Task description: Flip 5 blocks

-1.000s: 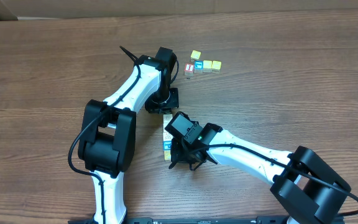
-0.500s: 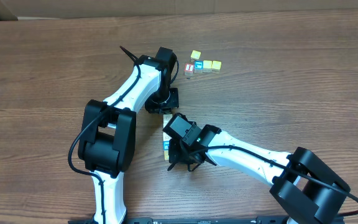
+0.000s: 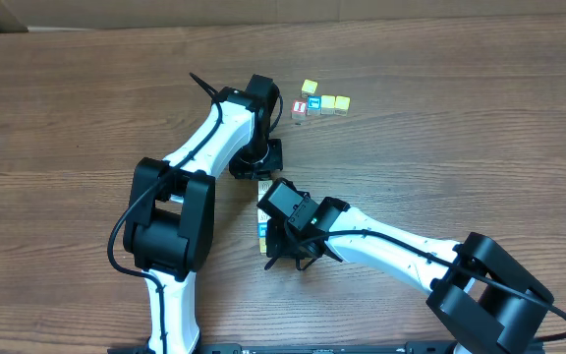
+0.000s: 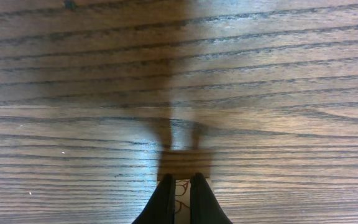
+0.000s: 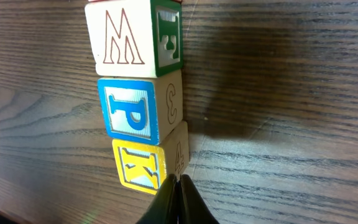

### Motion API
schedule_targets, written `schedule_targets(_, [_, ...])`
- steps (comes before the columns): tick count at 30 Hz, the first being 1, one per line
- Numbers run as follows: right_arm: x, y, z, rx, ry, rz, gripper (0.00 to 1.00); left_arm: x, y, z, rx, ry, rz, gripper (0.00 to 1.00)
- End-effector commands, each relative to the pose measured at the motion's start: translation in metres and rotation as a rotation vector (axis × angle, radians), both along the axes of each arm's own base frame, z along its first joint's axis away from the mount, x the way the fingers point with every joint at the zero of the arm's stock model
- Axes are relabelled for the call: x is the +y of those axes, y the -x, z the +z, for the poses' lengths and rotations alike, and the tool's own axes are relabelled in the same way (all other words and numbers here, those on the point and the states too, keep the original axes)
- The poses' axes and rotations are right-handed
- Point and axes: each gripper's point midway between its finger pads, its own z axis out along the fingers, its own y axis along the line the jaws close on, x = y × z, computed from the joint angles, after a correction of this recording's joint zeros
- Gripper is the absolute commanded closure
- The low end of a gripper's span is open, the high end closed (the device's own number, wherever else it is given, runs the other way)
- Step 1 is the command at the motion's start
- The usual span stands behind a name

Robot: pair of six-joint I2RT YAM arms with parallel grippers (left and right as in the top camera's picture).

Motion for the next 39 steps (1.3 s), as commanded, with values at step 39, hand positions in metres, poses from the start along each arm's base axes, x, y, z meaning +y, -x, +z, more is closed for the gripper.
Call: schedule_targets(39, [0.018,0.026,0.033,-0.109,0.103,0.536,0.96,-0.001,-0.045,0.057,-0.11,0.07,0.036,0.96])
